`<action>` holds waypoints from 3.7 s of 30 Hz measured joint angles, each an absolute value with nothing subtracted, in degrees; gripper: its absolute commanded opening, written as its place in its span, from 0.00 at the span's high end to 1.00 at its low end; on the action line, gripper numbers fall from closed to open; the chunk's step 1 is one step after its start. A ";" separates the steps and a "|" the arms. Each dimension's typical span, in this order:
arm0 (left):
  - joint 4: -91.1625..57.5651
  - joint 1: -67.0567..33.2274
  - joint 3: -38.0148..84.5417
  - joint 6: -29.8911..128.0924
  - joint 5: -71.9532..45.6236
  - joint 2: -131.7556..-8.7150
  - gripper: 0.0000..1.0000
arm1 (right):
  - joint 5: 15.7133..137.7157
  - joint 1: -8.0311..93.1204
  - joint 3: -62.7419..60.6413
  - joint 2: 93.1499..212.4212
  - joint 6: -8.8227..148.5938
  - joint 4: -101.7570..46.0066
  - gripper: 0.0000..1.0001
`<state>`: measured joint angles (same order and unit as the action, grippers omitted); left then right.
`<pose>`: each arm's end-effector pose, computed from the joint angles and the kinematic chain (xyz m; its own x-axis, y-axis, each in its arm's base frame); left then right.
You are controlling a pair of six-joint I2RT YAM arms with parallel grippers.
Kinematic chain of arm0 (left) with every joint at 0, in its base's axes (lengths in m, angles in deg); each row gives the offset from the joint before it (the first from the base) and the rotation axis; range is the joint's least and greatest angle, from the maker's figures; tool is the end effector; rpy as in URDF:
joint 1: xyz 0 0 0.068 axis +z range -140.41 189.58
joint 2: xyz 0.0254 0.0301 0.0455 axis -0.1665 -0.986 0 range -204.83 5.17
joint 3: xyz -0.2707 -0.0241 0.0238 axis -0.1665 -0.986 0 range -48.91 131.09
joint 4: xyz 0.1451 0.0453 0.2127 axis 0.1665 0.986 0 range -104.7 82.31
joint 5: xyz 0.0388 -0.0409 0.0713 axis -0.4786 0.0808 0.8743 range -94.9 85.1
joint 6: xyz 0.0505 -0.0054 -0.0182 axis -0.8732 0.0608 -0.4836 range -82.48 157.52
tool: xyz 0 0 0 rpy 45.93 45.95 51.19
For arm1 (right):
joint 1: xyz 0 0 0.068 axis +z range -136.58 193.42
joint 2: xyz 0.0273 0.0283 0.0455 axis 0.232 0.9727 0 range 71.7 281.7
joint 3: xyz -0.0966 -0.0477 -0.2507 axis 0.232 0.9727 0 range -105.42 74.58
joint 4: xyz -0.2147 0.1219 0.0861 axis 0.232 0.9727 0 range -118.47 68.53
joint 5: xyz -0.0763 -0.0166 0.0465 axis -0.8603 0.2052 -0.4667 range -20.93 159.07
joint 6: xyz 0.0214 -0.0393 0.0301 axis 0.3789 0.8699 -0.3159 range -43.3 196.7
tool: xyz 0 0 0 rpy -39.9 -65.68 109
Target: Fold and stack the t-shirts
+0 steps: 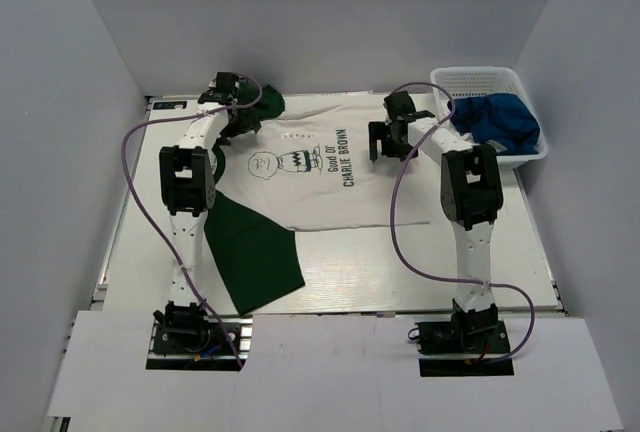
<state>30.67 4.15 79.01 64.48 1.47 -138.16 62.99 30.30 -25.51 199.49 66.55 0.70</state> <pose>0.5352 -0.0469 0.1683 -0.7927 -0.3772 -0.4790 -0.3581 0.9239 -0.1350 0.4666 0.1376 0.1699 -0.8298 -0.0687 -0.5537 -0.0885 0.9960 0.0090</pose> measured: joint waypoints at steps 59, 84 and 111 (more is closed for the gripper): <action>41.05 -4.17 -17.99 86.29 -20.26 -67.36 1.00 | 62.24 29.45 22.66 154.79 50.79 -5.66 0.10; 48.59 -4.17 -13.77 83.23 -20.63 -61.15 1.00 | 63.75 24.31 31.60 157.11 47.03 -10.34 1.00; 33.14 -3.52 12.24 75.93 -32.59 -75.54 1.00 | 74.13 24.34 21.09 156.70 52.14 -5.03 1.00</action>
<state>33.14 -3.52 12.24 75.93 -32.59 -75.54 74.13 24.34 21.09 156.70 52.14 -5.03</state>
